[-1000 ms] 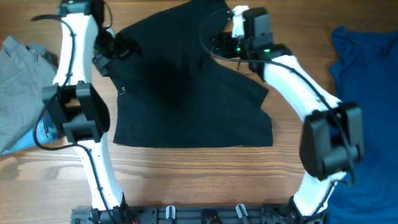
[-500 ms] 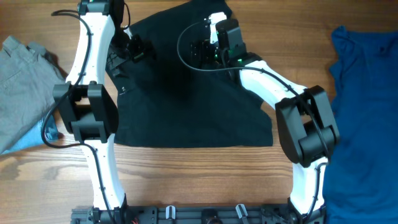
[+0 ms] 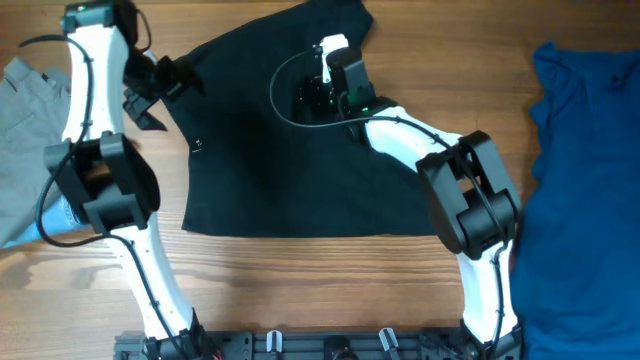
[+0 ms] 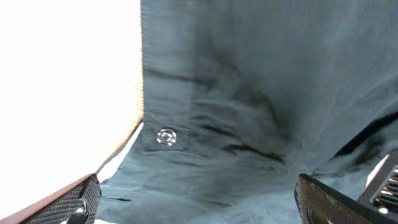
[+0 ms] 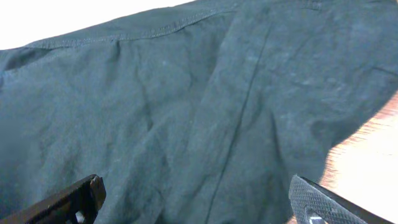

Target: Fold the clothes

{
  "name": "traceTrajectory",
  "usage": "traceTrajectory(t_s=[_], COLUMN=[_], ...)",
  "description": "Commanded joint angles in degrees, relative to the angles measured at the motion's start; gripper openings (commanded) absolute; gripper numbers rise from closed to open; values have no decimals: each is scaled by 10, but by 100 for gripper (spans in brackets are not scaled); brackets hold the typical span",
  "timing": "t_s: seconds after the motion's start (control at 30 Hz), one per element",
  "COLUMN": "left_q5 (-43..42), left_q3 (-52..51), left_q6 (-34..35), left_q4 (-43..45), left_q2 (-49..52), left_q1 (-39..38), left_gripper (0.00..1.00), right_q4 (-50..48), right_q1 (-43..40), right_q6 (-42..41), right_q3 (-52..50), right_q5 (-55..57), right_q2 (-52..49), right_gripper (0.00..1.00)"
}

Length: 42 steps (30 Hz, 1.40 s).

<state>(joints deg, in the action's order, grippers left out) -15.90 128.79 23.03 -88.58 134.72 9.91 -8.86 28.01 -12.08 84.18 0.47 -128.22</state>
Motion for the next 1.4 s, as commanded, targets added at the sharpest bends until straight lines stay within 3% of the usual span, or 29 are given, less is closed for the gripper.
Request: traceTrajectory(t_s=[0.0, 0.07, 0.1, 0.2, 0.27, 0.33, 0.67, 0.9, 1.3, 1.37], left_q5=[-6, -6, -6, -6, -6, -6, -6, -6, -5, -6], left_q3=[1, 1, 1, 1, 1, 1, -3, -3, -3, -3], left_q6=[5, 5, 6, 5, 5, 5, 14, 23, 28, 28], left_q4=[-2, -2, -2, -2, -2, -2, 55, 88, 99, 100], left_q2=[2, 2, 2, 2, 2, 2, 10, 65, 137, 137], left_q1=[1, 0, -1, -5, -9, -15, -52, -80, -97, -97], left_gripper=[100, 100, 100, 100, 100, 100, 100, 100, 100, 100], right_q4=[-15, -18, -19, -18, -18, -18, 8, 64, 256, 294], right_q1=[4, 4, 4, 4, 2, 2, 0, -9, -48, -61], right_q6=[0, -2, -2, -5, -18, -21, -22, -95, -185, -186], right_q3=[14, 14, 14, 14, 14, 14, 14, 14, 14, 14], right_q5=[20, 33, 37, 56, 75, 77, 98, 124, 154, 153], right_q2=[-27, -33, -35, -36, -36, -36, -10, 23, 28, 28], right_gripper=[97, 89, 79, 34, 11, 4, 4, 4, 5, 24])
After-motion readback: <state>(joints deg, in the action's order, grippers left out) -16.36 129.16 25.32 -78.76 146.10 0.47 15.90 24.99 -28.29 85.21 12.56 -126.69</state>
